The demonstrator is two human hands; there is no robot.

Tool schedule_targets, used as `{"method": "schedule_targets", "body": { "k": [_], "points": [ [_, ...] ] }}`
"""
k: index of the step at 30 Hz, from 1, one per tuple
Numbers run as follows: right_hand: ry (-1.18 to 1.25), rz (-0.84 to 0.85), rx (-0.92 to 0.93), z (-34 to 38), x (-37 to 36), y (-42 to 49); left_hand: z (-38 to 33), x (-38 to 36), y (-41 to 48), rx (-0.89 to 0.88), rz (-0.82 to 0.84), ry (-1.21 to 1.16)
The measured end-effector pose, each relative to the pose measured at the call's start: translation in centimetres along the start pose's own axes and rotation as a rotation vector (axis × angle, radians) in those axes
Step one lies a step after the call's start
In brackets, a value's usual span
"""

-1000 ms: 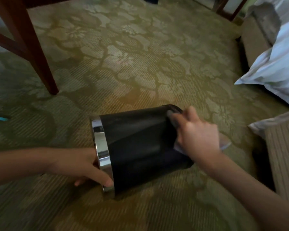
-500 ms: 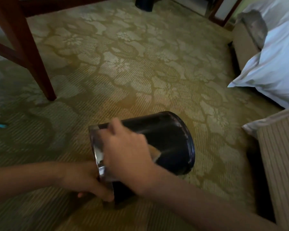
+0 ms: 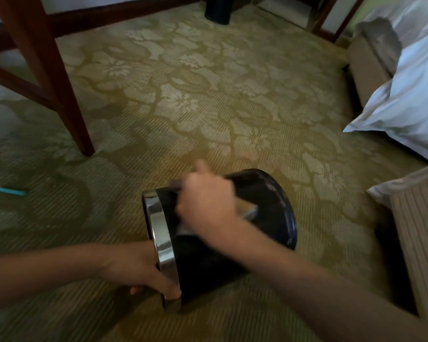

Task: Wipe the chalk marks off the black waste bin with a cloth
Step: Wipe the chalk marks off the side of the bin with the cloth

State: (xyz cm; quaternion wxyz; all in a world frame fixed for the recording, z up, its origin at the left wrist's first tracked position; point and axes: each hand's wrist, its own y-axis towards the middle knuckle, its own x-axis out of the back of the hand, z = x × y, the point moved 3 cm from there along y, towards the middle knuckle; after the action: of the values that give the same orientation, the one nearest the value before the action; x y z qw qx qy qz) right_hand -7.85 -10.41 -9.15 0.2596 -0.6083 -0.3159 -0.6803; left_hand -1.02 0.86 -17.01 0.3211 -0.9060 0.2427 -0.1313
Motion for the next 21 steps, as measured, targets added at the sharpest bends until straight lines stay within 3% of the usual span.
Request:
{"method": "schedule_targets", "body": {
  "k": [2, 4, 11, 13, 18, 21],
  "points": [
    [0.067, 0.049, 0.178, 4.9, -0.4, -0.9, 1.2, -0.2, 0.4, 0.097, -0.070, 0.069],
    [0.068, 0.040, 0.235, 5.3, -0.4, -0.8, 2.3, -0.3, 0.8, 0.134, -0.119, 0.112],
    [-0.226, 0.021, -0.150, -12.2, 1.2, 0.9, 1.8, -0.4, 0.5, 0.115, -0.157, 0.096],
    [-0.270, 0.008, -0.169, -14.5, 1.2, 0.8, 1.4, -0.5, 0.2, 0.118, -0.141, 0.082],
    [-0.204, 0.029, -0.123, -9.2, 0.8, 1.5, -0.5, -0.2, -0.5, -0.012, -0.010, -0.018],
    [-0.106, 0.046, 0.058, -0.8, 0.1, 0.9, -0.7, 0.0, -0.6, -0.067, -0.037, -0.064]
  ]
}}
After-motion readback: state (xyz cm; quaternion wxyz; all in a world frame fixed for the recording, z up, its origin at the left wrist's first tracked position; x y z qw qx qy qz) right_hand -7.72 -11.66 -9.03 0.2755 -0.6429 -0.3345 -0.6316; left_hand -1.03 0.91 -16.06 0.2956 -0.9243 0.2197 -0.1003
